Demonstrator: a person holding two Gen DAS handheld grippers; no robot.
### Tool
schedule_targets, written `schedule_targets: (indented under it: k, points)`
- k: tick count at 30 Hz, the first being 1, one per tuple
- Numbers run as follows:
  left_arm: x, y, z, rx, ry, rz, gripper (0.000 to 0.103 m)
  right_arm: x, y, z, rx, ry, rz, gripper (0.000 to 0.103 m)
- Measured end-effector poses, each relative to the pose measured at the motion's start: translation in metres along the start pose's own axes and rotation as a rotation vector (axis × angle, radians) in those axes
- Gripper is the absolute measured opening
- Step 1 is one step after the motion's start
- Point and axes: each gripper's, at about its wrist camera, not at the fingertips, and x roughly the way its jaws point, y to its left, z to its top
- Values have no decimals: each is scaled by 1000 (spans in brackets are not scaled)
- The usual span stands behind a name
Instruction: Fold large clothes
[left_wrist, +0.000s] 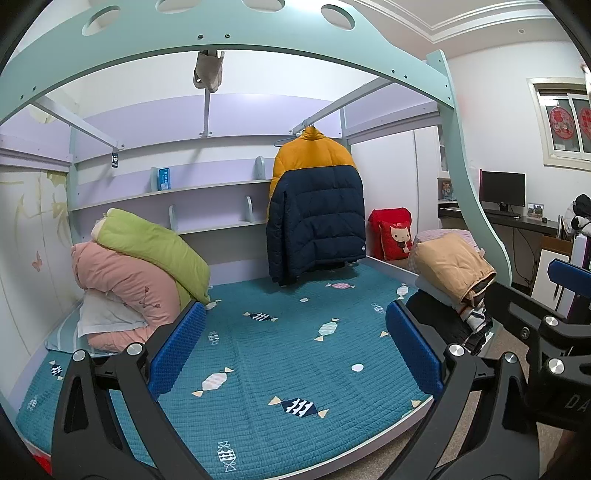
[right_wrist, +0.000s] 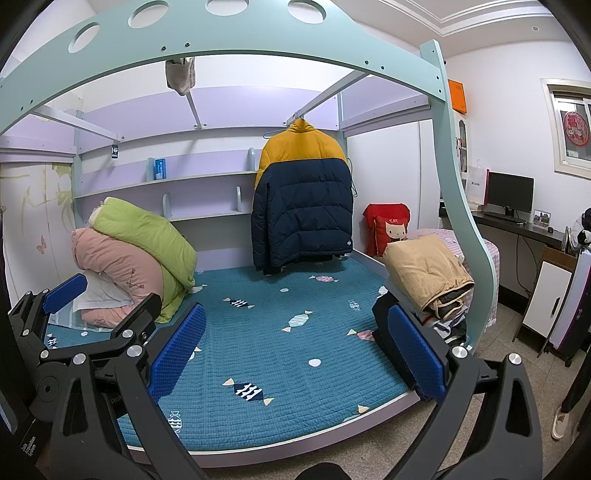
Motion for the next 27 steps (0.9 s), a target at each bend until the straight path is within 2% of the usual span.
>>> schedule_targets:
  k: [27]
  points:
    - [6, -1, -2, 7, 11, -10, 98, 5, -3, 1, 4, 13, -3, 96]
